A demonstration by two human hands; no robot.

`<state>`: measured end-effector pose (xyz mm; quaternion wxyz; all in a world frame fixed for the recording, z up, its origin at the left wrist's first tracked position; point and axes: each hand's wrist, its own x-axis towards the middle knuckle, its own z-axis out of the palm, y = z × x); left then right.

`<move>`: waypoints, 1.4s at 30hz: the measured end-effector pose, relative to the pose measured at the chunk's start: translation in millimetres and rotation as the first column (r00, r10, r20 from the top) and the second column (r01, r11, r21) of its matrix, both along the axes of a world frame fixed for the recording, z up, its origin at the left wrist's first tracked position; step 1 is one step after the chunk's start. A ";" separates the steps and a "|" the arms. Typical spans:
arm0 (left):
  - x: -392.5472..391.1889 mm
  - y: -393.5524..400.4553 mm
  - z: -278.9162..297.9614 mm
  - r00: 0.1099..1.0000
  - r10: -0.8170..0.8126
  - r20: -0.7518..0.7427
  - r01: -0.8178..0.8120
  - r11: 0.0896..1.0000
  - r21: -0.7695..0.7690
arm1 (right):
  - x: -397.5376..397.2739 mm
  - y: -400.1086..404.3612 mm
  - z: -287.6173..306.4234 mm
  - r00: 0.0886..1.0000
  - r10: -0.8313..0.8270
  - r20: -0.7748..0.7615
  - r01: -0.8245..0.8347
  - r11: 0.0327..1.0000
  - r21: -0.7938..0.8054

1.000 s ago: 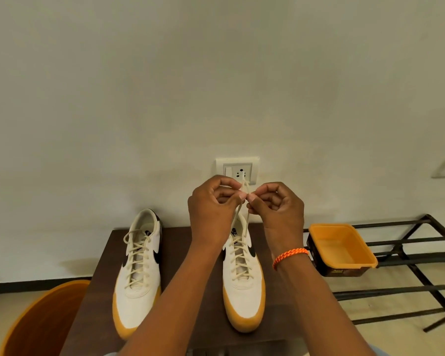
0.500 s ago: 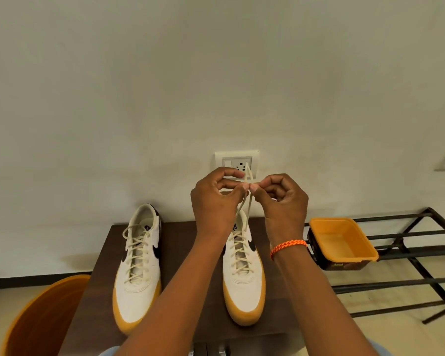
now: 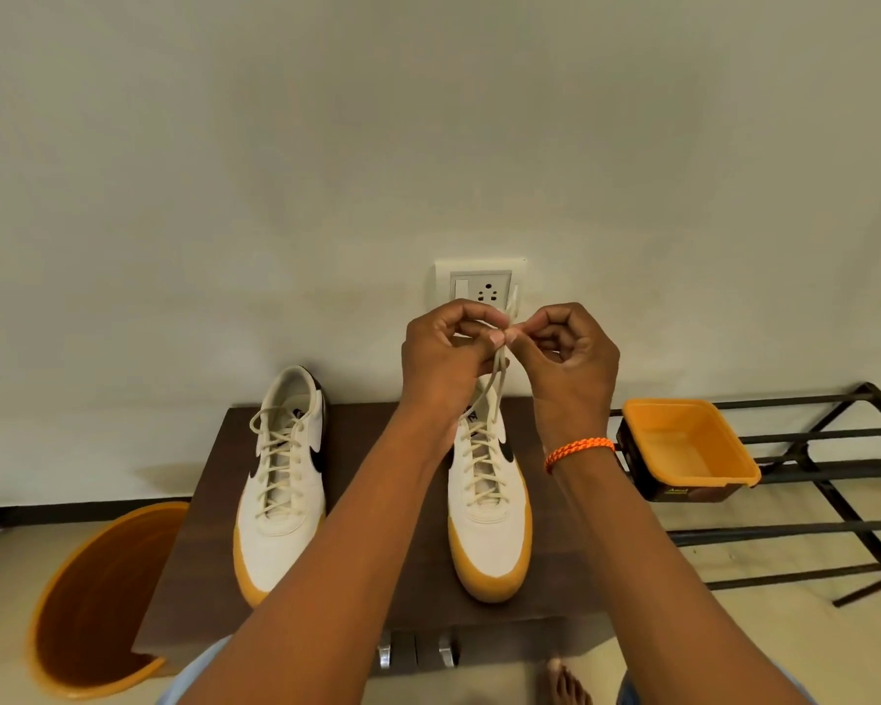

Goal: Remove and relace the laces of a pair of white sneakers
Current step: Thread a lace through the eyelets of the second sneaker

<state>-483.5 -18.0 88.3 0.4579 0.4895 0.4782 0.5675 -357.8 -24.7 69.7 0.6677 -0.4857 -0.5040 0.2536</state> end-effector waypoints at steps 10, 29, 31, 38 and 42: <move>7.1 6.9 -7.9 1.000 -0.001 0.019 0.001 0.999 -0.032 | -6.6 7.0 -42.3 0.985 0.170 -0.026 -0.172 0.978 -0.117; -11.2 51.8 -83.2 0.897 0.111 -0.427 -0.144 0.989 -0.045 | 2.0 69.8 -97.9 0.773 0.189 0.605 0.007 0.952 -0.307; -5.7 56.6 -92.6 0.785 0.073 -0.616 -0.097 0.995 -0.005 | 1.8 75.3 -109.2 0.665 0.131 0.735 0.148 0.942 -0.301; 0.5 70.5 -104.0 0.201 -0.030 -0.979 0.032 0.999 -0.024 | -5.2 72.5 -118.8 0.376 0.280 0.883 0.211 0.903 -0.375; 8.4 91.7 -95.8 -0.047 -0.179 -0.983 0.117 0.976 -0.183 | -10.1 68.9 -117.4 0.292 0.403 0.867 0.198 0.862 -0.467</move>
